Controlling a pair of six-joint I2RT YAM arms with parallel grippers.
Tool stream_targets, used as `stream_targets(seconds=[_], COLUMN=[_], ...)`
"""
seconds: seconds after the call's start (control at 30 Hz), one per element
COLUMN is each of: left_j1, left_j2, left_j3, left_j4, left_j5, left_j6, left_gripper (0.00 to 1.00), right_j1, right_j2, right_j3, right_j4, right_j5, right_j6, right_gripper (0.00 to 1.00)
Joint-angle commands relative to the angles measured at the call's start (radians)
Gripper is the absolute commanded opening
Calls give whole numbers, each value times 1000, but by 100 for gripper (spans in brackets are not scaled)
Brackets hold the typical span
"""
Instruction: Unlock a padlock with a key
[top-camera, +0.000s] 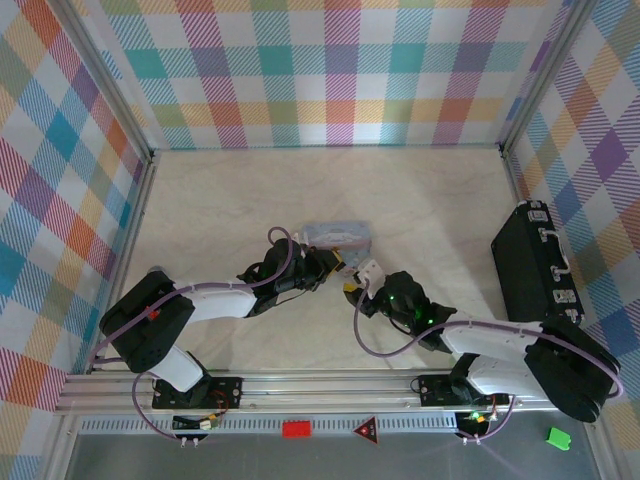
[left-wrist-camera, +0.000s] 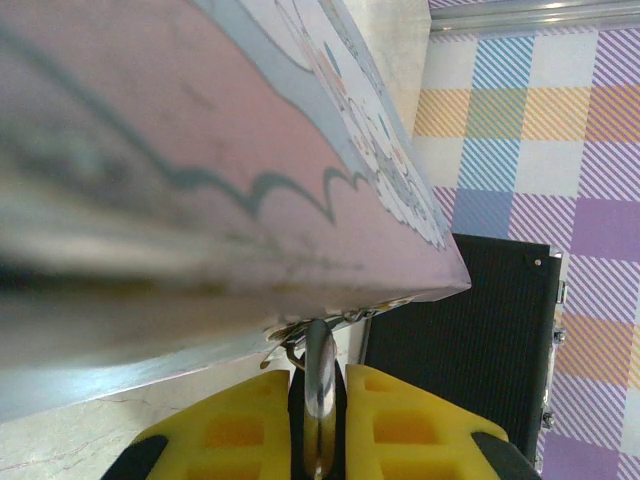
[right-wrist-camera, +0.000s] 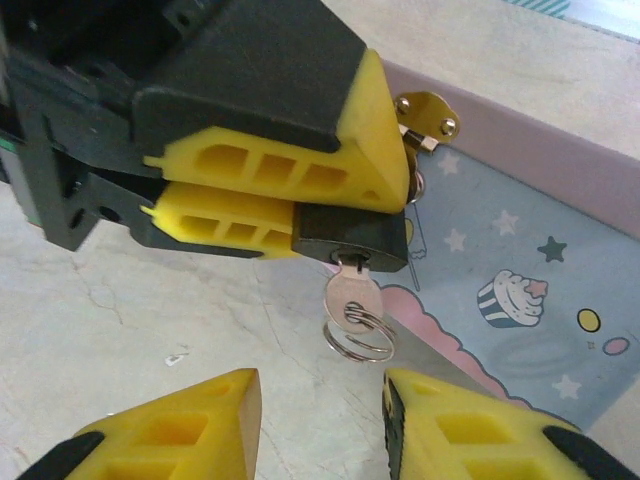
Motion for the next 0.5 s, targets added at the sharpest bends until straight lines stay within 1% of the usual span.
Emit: stream_targets(seconds=[0.0,0.13,0.17,0.23,0.47], left_j1=[-5,-10,-10,-13,-25], left_j2=[-38,-34,-32,-30,-30], left_j3=[24,29,29,29,29], left_j4=[7,6,6,9,8], left_j5=[33,33,35,33,31], left_j6=[-2,0,0,1,0], left_gripper=[0,0,0,0,0], right_j1=[6,7,8,8,8], right_j2=[24,58,65,78,135], right_j3=[28,43,47,55,87], right_j4=[88,90,122,125,128], right_j5=[38,47,47,54,111], right_j6=[-27,-29,-29,-32,-35], right_gripper=[35,34,34,34,32])
